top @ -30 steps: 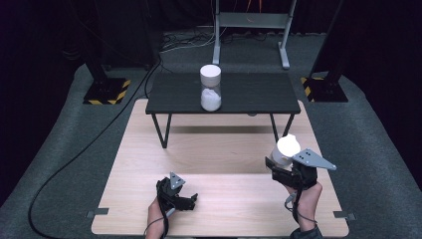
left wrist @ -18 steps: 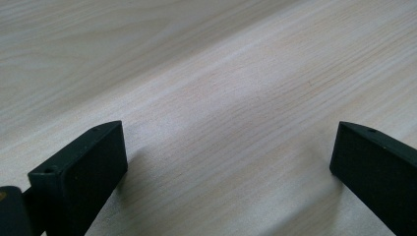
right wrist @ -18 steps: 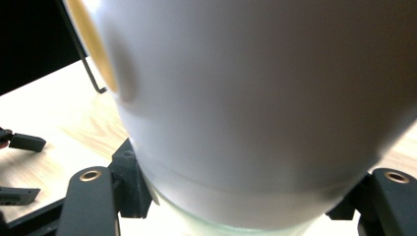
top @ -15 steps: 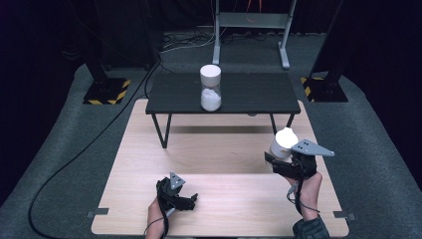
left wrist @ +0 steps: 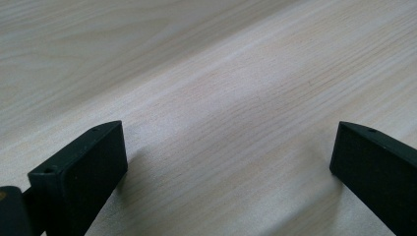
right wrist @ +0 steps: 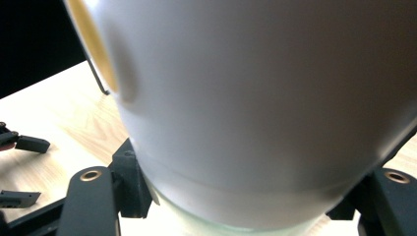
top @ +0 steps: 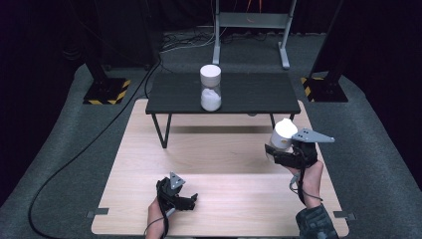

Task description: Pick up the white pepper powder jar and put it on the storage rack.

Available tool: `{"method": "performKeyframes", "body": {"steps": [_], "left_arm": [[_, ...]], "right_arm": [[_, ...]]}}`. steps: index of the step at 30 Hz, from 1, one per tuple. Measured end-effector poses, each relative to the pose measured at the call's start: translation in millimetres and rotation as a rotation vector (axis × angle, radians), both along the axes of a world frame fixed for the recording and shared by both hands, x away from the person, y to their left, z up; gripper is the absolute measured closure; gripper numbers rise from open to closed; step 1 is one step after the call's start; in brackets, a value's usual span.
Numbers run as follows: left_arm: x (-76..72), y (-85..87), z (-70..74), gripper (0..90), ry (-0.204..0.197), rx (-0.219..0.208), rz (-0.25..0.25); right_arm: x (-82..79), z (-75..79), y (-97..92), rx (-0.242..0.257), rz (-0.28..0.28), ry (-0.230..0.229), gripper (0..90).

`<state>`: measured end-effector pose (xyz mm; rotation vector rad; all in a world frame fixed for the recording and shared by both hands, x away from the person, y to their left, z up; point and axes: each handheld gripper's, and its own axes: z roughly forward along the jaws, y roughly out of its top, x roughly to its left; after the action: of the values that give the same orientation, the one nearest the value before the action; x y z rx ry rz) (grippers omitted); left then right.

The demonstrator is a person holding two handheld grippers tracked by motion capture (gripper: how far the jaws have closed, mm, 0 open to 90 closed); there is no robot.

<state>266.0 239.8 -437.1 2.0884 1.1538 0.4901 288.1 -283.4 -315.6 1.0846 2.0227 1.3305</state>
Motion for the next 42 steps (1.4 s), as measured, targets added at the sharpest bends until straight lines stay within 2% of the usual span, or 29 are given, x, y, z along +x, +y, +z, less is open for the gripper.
{"method": "performKeyframes", "body": {"steps": [10,23,42], "left_arm": [[-0.1,-0.1,0.0,0.6,0.000,0.000,0.000],[-0.5,0.0,0.0,0.7,0.000,0.001,0.001],[-0.6,-0.1,-0.1,0.7,-0.001,0.000,0.002]], "right_arm": [[14.3,11.9,1.5,-0.031,0.016,-0.005,30.5],[30.6,36.1,10.4,-0.059,0.051,-0.028,30.5],[42.7,55.1,18.1,-0.075,0.058,-0.042,30.5]]}}
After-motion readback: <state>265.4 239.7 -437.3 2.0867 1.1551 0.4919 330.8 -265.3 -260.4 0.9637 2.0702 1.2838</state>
